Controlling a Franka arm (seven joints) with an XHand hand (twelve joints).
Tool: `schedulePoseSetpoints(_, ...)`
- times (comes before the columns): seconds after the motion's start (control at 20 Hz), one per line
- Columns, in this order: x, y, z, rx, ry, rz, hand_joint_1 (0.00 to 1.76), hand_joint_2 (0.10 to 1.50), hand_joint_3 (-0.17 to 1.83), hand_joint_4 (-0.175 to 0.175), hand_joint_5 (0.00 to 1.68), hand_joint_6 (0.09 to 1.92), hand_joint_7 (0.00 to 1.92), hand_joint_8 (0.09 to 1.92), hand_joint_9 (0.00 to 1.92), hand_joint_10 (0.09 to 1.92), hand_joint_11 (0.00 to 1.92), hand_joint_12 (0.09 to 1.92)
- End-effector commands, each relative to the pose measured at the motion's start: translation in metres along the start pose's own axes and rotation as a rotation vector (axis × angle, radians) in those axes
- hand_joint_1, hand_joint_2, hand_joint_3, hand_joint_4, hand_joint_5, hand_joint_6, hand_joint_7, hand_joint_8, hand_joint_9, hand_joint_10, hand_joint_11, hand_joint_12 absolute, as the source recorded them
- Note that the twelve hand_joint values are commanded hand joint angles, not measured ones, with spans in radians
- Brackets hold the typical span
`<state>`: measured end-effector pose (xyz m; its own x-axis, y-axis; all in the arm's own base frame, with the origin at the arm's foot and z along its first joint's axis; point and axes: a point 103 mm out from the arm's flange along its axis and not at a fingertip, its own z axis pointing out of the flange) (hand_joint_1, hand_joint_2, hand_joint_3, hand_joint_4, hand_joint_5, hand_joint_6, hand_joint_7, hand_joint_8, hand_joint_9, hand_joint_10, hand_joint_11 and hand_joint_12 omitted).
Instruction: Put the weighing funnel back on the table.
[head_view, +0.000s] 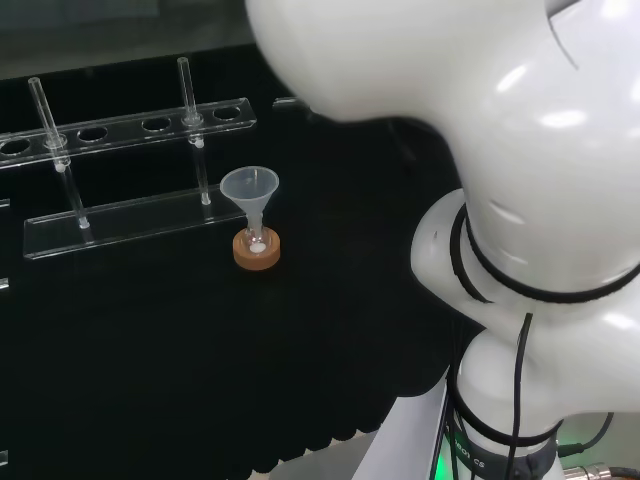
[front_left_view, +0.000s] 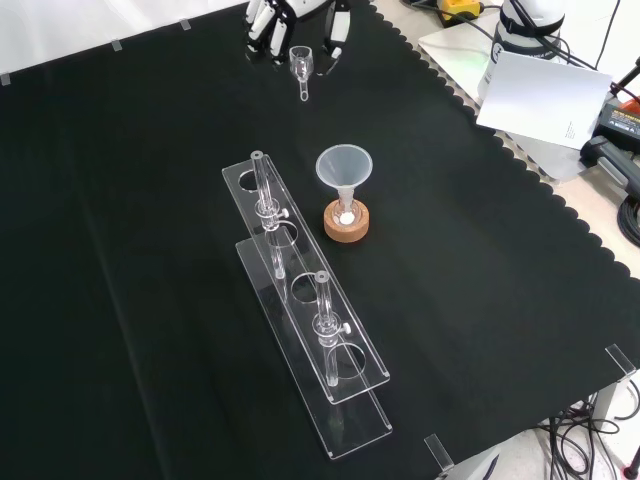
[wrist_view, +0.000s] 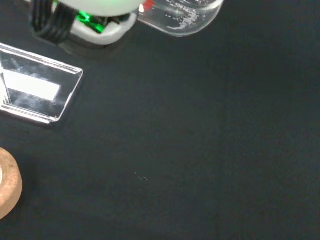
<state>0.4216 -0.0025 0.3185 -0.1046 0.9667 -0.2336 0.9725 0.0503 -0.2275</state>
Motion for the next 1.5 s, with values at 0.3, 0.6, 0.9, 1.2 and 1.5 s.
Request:
schedulePoseSetpoints(0.3,-0.050,0.026,0.017,-0.004,0.099,0.018,1.12,0.72,0.53,0.175,1.29,0.60,0.54,0.65,0.94,0.32,0.83,1.02)
schedulePoseSetpoints(0.6,-0.064,0.042,0.029,0.009,0.124,0.023,1.12,0.72,0.53,0.175,1.28,0.60,0.54,0.65,0.94,0.32,0.83,1.02)
schedulePoseSetpoints(0.9,-0.072,0.062,0.053,0.038,0.137,0.016,1.12,0.72,0.53,0.175,1.28,0.60,0.54,0.65,0.94,0.32,0.83,1.02)
schedulePoseSetpoints(1.2,-0.070,0.084,0.087,0.071,0.135,-0.018,1.12,0.72,0.53,0.175,1.28,0.60,0.54,0.65,0.94,0.32,0.83,1.02)
schedulePoseSetpoints(1.5,-0.072,0.105,0.114,0.093,0.143,-0.037,1.12,0.72,0.53,0.175,1.28,0.60,0.54,0.65,0.94,0.31,0.83,1.02)
